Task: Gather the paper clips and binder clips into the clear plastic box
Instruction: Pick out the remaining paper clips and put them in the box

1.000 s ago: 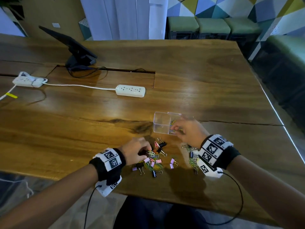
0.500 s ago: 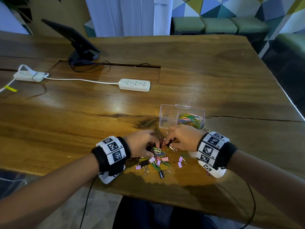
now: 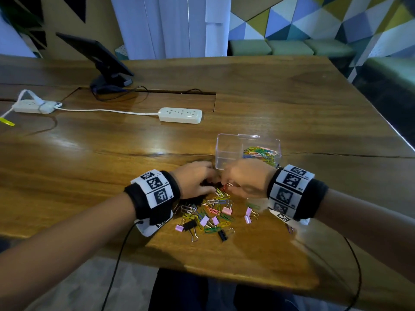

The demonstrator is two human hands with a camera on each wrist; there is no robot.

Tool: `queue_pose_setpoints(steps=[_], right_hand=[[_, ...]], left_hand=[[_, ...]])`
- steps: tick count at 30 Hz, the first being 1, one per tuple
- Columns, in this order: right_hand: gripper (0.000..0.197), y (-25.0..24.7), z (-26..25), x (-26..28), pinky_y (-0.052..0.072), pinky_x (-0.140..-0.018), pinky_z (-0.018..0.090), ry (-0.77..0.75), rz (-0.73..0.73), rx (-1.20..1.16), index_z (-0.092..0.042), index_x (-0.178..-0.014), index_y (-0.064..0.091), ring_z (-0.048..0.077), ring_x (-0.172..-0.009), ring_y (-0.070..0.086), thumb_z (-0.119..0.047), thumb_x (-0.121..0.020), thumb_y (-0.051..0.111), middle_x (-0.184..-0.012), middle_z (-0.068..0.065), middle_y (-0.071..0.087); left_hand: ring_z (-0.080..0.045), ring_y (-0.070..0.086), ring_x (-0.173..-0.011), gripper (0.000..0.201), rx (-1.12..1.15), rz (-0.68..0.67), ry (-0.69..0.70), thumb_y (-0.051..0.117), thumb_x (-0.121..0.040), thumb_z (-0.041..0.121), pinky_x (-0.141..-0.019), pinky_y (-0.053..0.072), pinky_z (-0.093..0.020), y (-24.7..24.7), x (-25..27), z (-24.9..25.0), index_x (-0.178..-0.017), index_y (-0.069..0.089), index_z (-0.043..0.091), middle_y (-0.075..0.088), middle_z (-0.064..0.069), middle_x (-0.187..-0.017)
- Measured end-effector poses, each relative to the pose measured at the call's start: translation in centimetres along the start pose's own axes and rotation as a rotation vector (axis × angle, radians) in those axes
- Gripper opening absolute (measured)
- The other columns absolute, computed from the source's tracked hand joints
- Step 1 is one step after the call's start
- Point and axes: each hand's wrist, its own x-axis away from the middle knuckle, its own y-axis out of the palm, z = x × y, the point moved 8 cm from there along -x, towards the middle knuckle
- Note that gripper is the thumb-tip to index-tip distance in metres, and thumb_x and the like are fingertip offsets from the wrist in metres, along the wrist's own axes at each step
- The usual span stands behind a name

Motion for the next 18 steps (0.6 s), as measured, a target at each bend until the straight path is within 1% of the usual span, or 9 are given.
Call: queue_pose_setpoints(steps=[1,2,4,7,9,11,14,16,18], right_hand=[[0.028,0.1,-0.2,0.0,0.051,-0.089,0.038,0.001,-0.006,0.059,-0.02,-0.119,0.056,0.023,-0.112,0.057,-0.025,-0.093,0.047,-0.125,0.003,0.055],[0.027,0.1,-0.3,-0.1,0.053,-0.086,0.039,-0.007,-0.004,0.112,-0.019,-0.117,0.057,0.024,-0.109,0.059,-0.025,-0.093,0.047,-0.123,0.004,0.057],[0.023,0.1,-0.4,-0.1,0.055,-0.079,0.036,-0.016,0.014,0.165,-0.018,-0.11,0.06,0.023,-0.1,0.062,-0.025,-0.093,0.047,-0.116,0.004,0.059],[0.018,0.3,-0.2,0.2,0.051,-0.074,0.032,0.01,0.013,0.137,-0.021,-0.098,0.061,0.02,-0.091,0.061,-0.031,-0.089,0.049,-0.104,0.0,0.061],[0.018,0.4,0.3,0.3,0.051,-0.077,0.032,0.037,-0.003,0.093,-0.024,-0.099,0.062,0.019,-0.093,0.06,-0.033,-0.088,0.052,-0.102,-0.002,0.061],[0.021,0.6,0.9,0.5,0.051,-0.083,0.034,0.072,-0.008,0.031,-0.024,-0.102,0.064,0.018,-0.096,0.059,-0.034,-0.086,0.055,-0.102,-0.003,0.062],[0.025,0.6,1.7,0.5,0.051,-0.086,0.036,0.088,0.033,-0.04,-0.023,-0.103,0.064,0.016,-0.094,0.06,-0.039,-0.085,0.057,-0.1,-0.005,0.064],[0.035,0.5,1.9,0.6,0.05,-0.087,0.036,0.101,0.043,-0.087,-0.024,-0.11,0.062,0.015,-0.098,0.059,-0.047,-0.082,0.06,-0.106,-0.005,0.064],[0.051,0.3,1.8,0.7,0.048,-0.091,0.036,0.097,0.024,-0.116,-0.026,-0.119,0.056,0.015,-0.106,0.055,-0.055,-0.077,0.062,-0.117,-0.004,0.059]], left_hand=[[-0.016,0.053,-0.1,0.033,0.001,0.019,0.009,0.058,-0.089,0.031,-0.079,0.034,-0.018,-0.3,-0.3,0.3,-0.117,0.059,0.013,0.055,-0.004,-0.116],[-0.019,0.055,-0.101,0.03,0.002,0.032,0.021,0.059,-0.089,0.03,-0.08,0.035,-0.02,-0.5,-0.6,0.6,-0.114,0.06,0.012,0.057,-0.005,-0.116],[-0.022,0.057,-0.102,0.028,-0.014,0.037,0.038,0.063,-0.086,0.029,-0.084,0.042,-0.026,-0.8,-1.1,1.0,-0.106,0.061,0.01,0.059,-0.006,-0.114],[-0.02,0.058,-0.096,0.033,-0.021,0.03,0.039,0.069,-0.081,0.031,-0.085,0.048,-0.033,-1.1,-1.6,1.3,-0.105,0.059,0.009,0.062,-0.005,-0.106],[-0.016,0.056,-0.087,0.031,0.0,0.032,0.041,0.072,-0.079,0.03,-0.077,0.046,-0.027,-1.2,-1.8,1.5,-0.1,0.06,0.011,0.064,-0.001,-0.097],[-0.009,0.052,-0.078,0.025,0.023,0.033,0.031,0.073,-0.078,0.028,-0.07,0.04,-0.02,-1.1,-1.7,1.4,-0.093,0.06,0.014,0.06,0.006,-0.086],[-0.001,0.047,-0.068,0.023,0.072,0.062,0.024,0.075,-0.076,0.026,-0.059,0.033,-0.01,-1.3,-1.4,1.1,-0.089,0.06,0.014,0.054,0.01,-0.079],[-0.002,0.046,-0.068,0.025,0.131,0.094,0.019,0.076,-0.074,0.027,-0.057,0.032,-0.009,-1.8,-1.0,0.8,-0.088,0.06,0.014,0.054,0.009,-0.08],[-0.006,0.049,-0.07,0.025,0.189,0.124,0.012,0.077,-0.073,0.028,-0.059,0.033,-0.009,-2.4,-0.7,0.4,-0.087,0.059,0.015,0.057,0.007,-0.081]])
